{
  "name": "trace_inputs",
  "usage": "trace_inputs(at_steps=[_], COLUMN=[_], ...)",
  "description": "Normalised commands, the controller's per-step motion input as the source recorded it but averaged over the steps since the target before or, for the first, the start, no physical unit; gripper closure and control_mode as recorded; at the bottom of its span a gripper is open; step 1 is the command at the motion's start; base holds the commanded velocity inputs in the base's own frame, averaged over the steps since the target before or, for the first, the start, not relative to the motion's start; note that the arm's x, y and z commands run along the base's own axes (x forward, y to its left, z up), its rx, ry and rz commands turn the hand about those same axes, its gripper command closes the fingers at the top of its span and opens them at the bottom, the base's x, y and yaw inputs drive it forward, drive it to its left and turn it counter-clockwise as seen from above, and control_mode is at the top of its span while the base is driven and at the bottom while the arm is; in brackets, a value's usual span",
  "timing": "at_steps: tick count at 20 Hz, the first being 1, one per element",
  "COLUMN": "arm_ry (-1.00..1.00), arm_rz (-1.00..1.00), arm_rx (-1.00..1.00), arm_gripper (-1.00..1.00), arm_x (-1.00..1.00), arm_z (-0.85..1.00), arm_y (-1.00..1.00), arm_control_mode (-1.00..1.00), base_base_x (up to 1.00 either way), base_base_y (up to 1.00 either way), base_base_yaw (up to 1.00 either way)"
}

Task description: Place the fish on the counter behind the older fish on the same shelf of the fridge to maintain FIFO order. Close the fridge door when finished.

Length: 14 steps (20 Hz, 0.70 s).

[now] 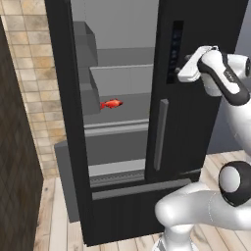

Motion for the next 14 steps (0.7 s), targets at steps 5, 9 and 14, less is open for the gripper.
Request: trace_inputs(at_steps=[5,9,14], arm_ry=[0.06,0.05,0.10], arm_rz=[-0.45,-0.41,-0.37], arm_rx=[-0.02,0.00,0.00], arm_gripper=[-1.00,-1.00,-1.00], arm_x=[0.72,0.59,0.41], arm_z=[0.10,0.11,0.15], arm_y=[0.00,0.00,0.00], arm_control_mode=[-1.00,-1.00,-1.00], base_base_x=[0.00,0.00,0.00], base_base_y=[0.00,0.00,0.00], base_base_yaw=[0.00,0.00,0.00])
